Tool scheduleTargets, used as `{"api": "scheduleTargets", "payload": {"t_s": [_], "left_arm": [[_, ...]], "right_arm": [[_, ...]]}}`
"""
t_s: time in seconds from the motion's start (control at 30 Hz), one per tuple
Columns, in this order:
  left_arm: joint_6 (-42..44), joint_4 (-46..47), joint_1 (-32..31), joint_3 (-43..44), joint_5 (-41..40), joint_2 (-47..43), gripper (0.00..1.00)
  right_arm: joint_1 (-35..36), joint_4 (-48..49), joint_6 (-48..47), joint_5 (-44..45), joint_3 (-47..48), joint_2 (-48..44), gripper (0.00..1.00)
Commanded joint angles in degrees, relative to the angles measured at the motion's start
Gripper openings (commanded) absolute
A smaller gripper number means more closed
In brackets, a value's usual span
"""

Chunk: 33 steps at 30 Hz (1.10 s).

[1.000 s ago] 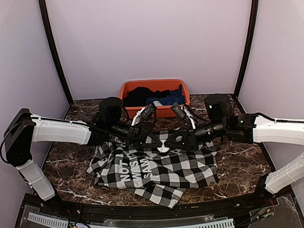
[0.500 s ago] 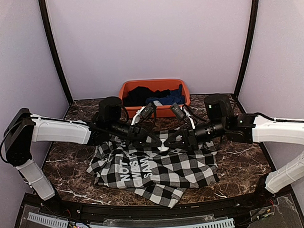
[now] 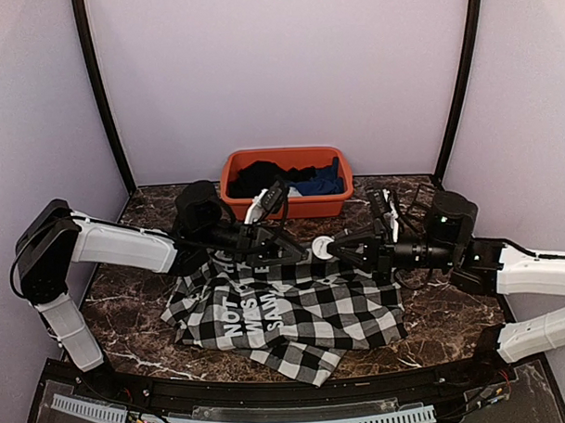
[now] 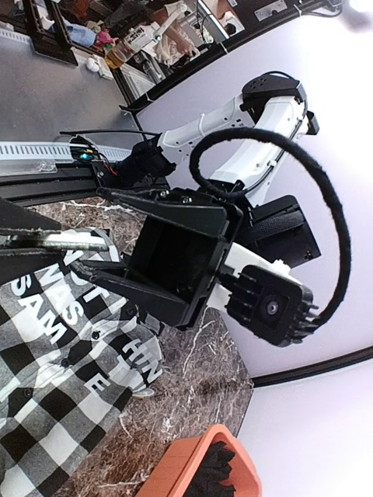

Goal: Pin the brooch onto the clothing
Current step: Pass from the left arm to the right, then open the brooch.

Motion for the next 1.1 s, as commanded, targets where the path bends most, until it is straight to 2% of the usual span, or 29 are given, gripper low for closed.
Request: {"api": "scheduleTargets", "payload": {"t_s": [0.0, 0.23, 0.47, 0.7, 1.07], "left_arm": [[-5.1, 6.4, 0.0, -1.3, -0.8, 1.7, 0.44], [-8.5, 10.8, 0.0, -2.0, -1.5, 2.4, 0.43], [-11.1, 14.1, 0.0, -2.0, -1.7, 3.0, 0.42], [-12.9, 15.9, 0.0, -1.9, -1.2, 4.0, 0.29], [-15.6, 18.9, -0.1, -1.6, -1.0, 5.5, 0.25]], "right_arm": [[-0.1, 9.4, 1.6, 2.4, -2.5, 0.6, 0.0], [0.5, 13.0, 1.3, 4.3, -3.2, 2.5, 0.0], [2.4, 12.5, -0.6, 4.3, -1.8, 5.3, 0.0], [3.1, 13.6, -1.1, 5.9, -2.0, 5.5, 0.0], [3.8, 12.5, -2.8, 7.4, -1.1, 5.9, 0.0]]}}
